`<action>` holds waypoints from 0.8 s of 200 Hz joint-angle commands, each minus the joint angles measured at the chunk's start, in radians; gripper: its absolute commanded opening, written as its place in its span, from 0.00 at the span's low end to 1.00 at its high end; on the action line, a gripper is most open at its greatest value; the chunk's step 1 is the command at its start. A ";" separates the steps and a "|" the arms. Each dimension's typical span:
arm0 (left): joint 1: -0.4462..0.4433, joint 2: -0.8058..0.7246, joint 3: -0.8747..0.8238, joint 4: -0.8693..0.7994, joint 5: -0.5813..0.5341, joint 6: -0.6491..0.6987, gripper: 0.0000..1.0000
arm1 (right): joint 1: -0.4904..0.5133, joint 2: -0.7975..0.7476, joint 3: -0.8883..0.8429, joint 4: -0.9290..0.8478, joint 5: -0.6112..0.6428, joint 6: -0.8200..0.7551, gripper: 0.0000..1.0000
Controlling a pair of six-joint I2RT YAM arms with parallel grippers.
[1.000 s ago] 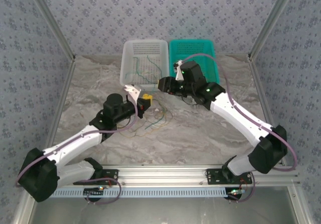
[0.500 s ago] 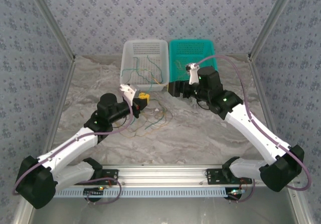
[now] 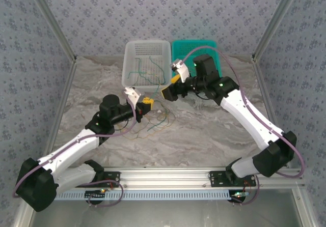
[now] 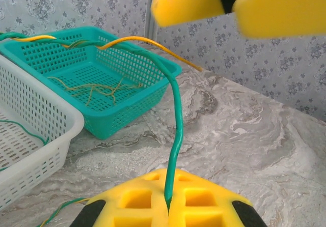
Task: Untangle the cables
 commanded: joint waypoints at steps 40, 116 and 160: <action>0.008 -0.016 0.030 0.004 0.011 0.019 0.00 | 0.025 0.114 0.074 -0.073 -0.018 -0.082 0.29; 0.177 -0.094 -0.052 0.126 -0.009 -0.124 0.00 | -0.094 0.008 0.001 0.032 -0.027 0.079 0.00; 0.269 -0.157 -0.049 0.079 -0.100 -0.134 0.00 | -0.239 -0.039 -0.035 0.123 -0.124 0.242 0.00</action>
